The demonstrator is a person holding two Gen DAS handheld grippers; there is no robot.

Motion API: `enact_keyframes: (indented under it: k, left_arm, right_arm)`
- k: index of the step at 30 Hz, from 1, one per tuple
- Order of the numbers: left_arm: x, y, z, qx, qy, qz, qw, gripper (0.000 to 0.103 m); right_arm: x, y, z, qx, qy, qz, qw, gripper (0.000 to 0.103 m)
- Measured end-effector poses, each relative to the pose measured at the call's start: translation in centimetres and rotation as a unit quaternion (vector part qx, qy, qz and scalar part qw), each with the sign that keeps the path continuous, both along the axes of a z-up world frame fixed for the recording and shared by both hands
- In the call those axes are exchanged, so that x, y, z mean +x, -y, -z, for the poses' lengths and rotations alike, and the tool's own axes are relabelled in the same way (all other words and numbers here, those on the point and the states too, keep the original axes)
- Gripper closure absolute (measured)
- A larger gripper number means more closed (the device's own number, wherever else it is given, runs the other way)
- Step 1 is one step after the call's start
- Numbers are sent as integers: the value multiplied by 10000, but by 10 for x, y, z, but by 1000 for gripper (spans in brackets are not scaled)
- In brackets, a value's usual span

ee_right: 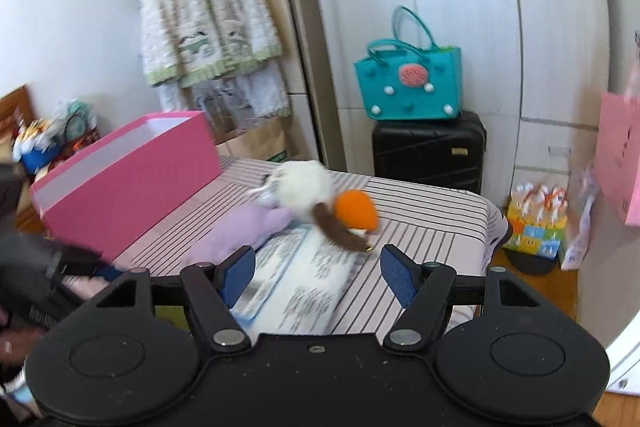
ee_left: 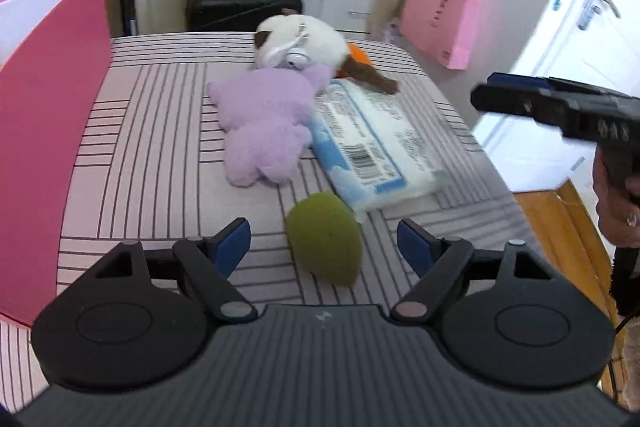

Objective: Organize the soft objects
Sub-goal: 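Grasp the green sponge with the left gripper while the right grasps the orange sponge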

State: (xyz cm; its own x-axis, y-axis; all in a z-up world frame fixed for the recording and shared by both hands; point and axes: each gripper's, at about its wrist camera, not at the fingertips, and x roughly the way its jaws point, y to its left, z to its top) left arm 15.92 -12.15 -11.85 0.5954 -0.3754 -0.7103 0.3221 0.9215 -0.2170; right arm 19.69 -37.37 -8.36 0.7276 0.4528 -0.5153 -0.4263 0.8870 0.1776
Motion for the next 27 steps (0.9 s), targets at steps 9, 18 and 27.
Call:
enact_keyframes:
  k: [9,18,27]
  left_arm:
    - [4,13,7,369,125,38,9992,37]
    - [7,7,10,190,-34,48,9998,62]
    - [15,2,9,-39,-225,-32,9997,64]
  right_arm:
    - [79,-11,20,-46,-354,22,9994,33]
    - [130,-9,39,109,-803,17,9967,46]
    - [144,-24,57,0,-986,-196,9949,49]
